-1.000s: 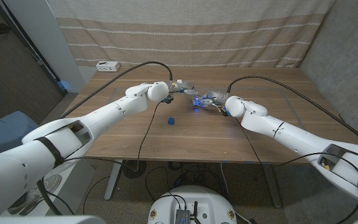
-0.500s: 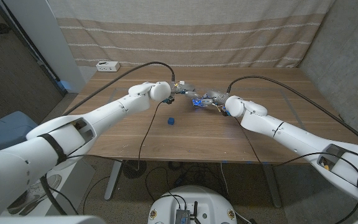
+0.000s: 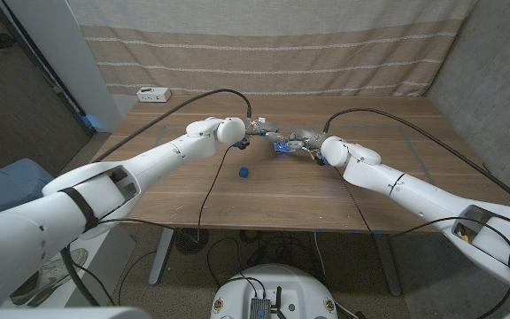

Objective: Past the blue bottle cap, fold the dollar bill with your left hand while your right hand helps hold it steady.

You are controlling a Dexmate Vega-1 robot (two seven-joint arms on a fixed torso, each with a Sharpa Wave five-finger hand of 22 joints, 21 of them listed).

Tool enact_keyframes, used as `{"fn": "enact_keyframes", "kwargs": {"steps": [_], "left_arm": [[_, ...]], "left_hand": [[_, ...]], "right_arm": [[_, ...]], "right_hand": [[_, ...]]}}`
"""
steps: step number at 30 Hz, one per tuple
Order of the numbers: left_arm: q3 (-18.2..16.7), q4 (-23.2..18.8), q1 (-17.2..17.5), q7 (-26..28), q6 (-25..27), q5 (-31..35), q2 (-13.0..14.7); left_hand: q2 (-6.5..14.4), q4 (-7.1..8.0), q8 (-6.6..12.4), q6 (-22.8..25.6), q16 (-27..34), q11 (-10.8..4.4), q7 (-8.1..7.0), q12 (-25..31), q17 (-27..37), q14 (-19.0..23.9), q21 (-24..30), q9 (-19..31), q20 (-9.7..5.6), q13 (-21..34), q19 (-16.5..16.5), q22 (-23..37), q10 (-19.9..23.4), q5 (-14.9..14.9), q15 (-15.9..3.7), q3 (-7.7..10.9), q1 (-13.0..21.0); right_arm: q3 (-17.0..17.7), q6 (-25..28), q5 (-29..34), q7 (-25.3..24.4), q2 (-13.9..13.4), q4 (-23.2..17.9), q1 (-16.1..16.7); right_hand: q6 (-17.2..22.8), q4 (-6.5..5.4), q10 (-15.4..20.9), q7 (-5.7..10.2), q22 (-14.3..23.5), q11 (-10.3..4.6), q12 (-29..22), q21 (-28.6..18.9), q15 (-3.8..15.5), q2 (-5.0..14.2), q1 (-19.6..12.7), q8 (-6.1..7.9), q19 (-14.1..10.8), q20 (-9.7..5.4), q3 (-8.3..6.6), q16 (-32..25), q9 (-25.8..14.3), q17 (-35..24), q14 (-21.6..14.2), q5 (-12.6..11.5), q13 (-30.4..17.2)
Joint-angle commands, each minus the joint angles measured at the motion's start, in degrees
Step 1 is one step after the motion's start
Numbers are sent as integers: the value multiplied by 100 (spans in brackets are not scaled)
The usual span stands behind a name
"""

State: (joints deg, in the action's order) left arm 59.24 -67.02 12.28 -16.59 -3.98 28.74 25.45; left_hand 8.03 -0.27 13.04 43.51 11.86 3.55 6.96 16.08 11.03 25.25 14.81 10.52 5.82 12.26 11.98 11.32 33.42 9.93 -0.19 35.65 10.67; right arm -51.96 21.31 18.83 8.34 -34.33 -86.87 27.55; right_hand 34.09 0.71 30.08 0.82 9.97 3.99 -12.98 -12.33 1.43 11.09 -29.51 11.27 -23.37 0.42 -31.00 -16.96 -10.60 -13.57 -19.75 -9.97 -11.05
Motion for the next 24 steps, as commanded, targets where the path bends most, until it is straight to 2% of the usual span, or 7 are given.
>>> {"fn": "enact_keyframes", "kwargs": {"steps": [1,16,21,24], "left_arm": [[145,147,-73,-81,-22,71,-101],[236,55,-69,-271,205,152,-88],[263,-69,-29,-300,282,225,-11],[260,-117,19,-325,271,223,56]], "left_hand": [[-41,40,-27,48,-3,-8,9,4,4,-1,-11,21,-3,-7,-31,20,24,-4,9,20,-22],[-68,83,-21,185,66,18,44,19,-3,249,9,22,-12,-13,40,15,164,-17,47,7,-92],[-75,94,-40,201,66,26,39,17,-17,316,84,22,-14,-17,242,13,216,-16,29,10,-114],[-81,100,-128,42,15,-19,7,-70,-39,280,100,20,-4,-26,307,9,81,-12,10,24,-130]], "right_arm": [[19,16,-28,-22,-29,-29,33],[17,80,5,-36,-77,-127,77],[3,101,22,-23,-77,-137,78],[0,109,34,-32,-78,-155,87]], "right_hand": [[45,-14,35,19,32,-2,3,-39,2,-16,-17,-12,-61,36,-39,-1,-1,-17,-66,-17,-13],[52,-13,53,15,32,-19,9,-33,22,-19,-20,-20,-63,42,-41,2,-2,-18,-85,-17,-13],[86,-18,71,-12,32,-20,6,-31,18,-22,-16,-10,-64,46,-42,-4,-2,-17,-114,-17,-13],[94,-18,77,-13,32,-6,7,-31,12,-22,-17,-9,-66,46,-43,-4,-2,-16,-122,-17,-12]]}}
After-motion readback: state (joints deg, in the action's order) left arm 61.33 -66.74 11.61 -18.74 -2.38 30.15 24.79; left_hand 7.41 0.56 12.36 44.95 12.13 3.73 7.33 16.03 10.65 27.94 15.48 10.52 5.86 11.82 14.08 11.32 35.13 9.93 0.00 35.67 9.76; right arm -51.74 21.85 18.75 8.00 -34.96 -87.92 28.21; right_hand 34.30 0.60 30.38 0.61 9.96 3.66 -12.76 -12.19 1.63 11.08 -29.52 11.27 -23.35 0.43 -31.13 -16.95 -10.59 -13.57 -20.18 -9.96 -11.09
